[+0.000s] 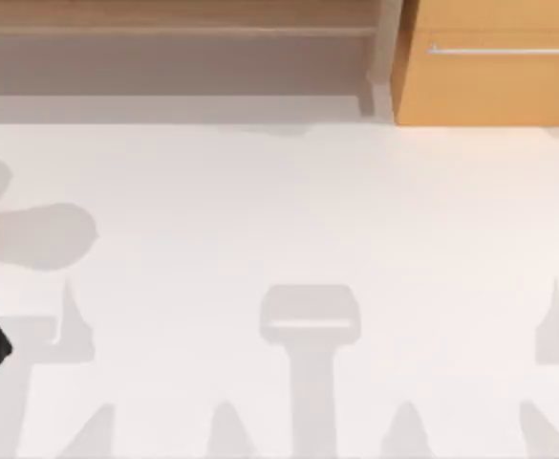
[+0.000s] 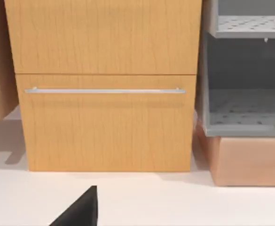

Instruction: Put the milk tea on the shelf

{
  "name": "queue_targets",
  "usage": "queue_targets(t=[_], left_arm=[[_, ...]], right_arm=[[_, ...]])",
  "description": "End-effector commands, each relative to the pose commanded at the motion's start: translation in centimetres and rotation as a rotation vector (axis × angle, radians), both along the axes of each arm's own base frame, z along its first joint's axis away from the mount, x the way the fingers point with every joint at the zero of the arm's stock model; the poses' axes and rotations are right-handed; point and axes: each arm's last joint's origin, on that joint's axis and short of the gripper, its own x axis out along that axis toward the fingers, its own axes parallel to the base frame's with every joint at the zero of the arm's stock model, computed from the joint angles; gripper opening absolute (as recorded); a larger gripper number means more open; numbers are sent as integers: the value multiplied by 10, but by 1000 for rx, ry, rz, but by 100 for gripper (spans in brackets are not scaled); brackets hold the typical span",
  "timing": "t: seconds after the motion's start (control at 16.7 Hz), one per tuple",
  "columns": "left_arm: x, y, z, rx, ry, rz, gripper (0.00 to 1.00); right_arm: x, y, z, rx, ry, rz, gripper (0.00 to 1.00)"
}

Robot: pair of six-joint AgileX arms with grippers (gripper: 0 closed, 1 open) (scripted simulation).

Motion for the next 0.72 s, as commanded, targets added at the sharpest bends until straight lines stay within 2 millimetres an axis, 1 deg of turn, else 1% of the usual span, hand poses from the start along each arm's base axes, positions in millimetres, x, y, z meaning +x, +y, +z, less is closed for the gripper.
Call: queue_targets(t=[0.18, 0.36, 0.54, 0.72], left_arm=[[1, 0, 1, 1, -2, 1, 100], [6, 3, 7, 5, -15, 3, 100], [18, 9, 13, 11, -19, 2, 100], [38, 19, 14, 14, -3, -3, 100]], right_arm=[[0, 0, 0, 0, 0, 0, 100], [0, 0, 0, 0, 0, 0, 100], [0, 0, 0, 0, 0, 0, 100], [0, 0, 0, 0, 0, 0, 100]])
